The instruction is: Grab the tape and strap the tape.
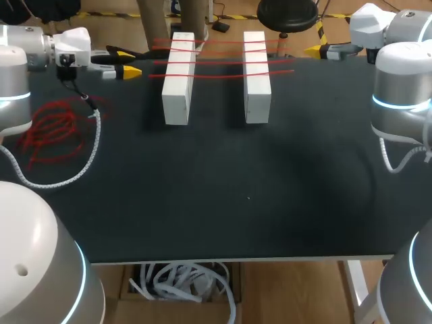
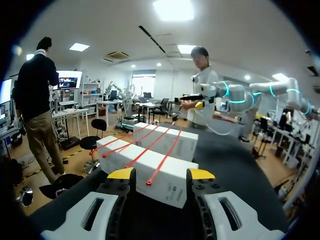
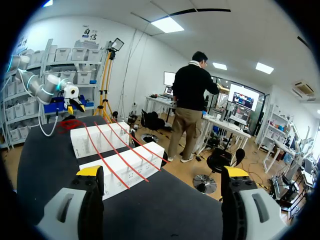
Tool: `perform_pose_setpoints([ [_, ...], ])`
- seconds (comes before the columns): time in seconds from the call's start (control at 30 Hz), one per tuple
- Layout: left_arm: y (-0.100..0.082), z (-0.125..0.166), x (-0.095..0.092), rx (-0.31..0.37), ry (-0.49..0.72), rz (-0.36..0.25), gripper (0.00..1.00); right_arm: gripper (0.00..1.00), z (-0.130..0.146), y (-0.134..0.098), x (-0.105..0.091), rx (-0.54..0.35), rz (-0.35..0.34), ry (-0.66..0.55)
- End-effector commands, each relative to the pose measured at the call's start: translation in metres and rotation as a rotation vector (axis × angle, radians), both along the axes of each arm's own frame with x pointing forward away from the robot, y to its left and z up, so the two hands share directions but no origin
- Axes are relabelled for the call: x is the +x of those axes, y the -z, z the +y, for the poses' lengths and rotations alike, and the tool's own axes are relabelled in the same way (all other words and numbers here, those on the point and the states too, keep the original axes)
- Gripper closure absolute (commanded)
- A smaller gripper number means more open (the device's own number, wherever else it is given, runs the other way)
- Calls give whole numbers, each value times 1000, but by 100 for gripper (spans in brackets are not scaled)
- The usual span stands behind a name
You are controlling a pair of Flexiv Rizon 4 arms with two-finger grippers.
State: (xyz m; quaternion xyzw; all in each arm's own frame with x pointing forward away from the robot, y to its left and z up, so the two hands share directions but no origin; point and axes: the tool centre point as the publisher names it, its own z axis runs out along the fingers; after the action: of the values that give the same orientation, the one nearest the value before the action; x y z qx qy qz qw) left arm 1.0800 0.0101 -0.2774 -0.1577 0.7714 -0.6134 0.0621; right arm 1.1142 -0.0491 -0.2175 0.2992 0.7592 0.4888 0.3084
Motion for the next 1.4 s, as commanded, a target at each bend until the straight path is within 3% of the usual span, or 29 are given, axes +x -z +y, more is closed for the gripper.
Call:
perform_pose_setpoints([
  [0.03, 9, -3, 6, -4, 44, 1, 57, 0, 0, 0, 0, 0, 1, 0],
  [0.2, 15, -6, 5, -5, 68, -2, 64, 0, 0, 0, 0, 0, 1, 0],
  [0.4, 26, -11, 5, -1, 93, 5, 61, 0, 0, 0, 0, 0, 1, 0],
  [0.47, 29, -12, 9, -37, 91, 30, 61, 0, 0, 0, 0, 0, 1, 0],
  [0.8, 39, -22, 20, -37, 141, 24, 62, 0, 0, 0, 0, 0, 1, 0],
  [1.4, 39, -31, 23, -71, 190, 4, 66, 0, 0, 0, 0, 0, 1, 0],
])
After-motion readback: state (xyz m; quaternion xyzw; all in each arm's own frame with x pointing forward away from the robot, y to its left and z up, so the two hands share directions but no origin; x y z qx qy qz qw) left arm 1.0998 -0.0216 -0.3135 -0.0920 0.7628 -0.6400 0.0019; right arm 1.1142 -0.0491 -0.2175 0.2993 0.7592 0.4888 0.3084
